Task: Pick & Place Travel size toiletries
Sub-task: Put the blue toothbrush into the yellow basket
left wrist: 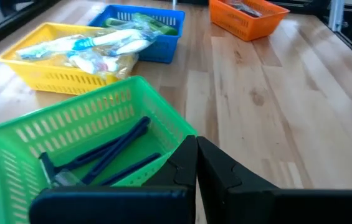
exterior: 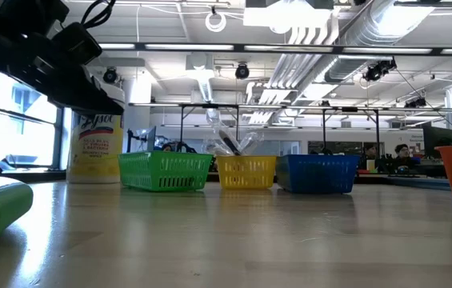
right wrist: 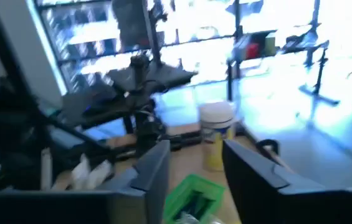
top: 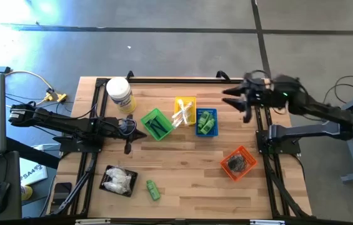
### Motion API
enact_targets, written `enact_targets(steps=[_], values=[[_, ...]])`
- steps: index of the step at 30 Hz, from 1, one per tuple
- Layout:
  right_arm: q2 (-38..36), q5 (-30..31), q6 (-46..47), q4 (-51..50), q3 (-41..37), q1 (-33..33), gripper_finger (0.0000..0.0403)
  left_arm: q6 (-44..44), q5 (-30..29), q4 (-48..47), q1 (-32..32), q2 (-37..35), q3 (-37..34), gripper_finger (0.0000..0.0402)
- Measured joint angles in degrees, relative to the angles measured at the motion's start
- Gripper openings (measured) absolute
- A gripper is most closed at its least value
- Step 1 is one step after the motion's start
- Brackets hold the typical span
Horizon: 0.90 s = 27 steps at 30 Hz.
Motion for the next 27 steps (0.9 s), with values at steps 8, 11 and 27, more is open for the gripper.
enact_targets(steps=[8, 11, 27], values=[[-17.8, 7.7, 2.6, 14.7, -25.5, 3.5, 0.0009, -0.5, -0.5, 1.1, 0.0, 0.0, 0.0, 0.0001], [-21.3, 5.6, 2.1, 21.4, -33.5, 4.7, 0.0004, -1.1, -0.6, 3.1, 0.0, 0.0, 0.0, 0.0001], [-23.8, 12.4, 0.2, 50.6, -57.0, 10.4, 0.0002, 9.7, -4.1, -29.9, 5.0, 16.6, 39.9, 0.0001]])
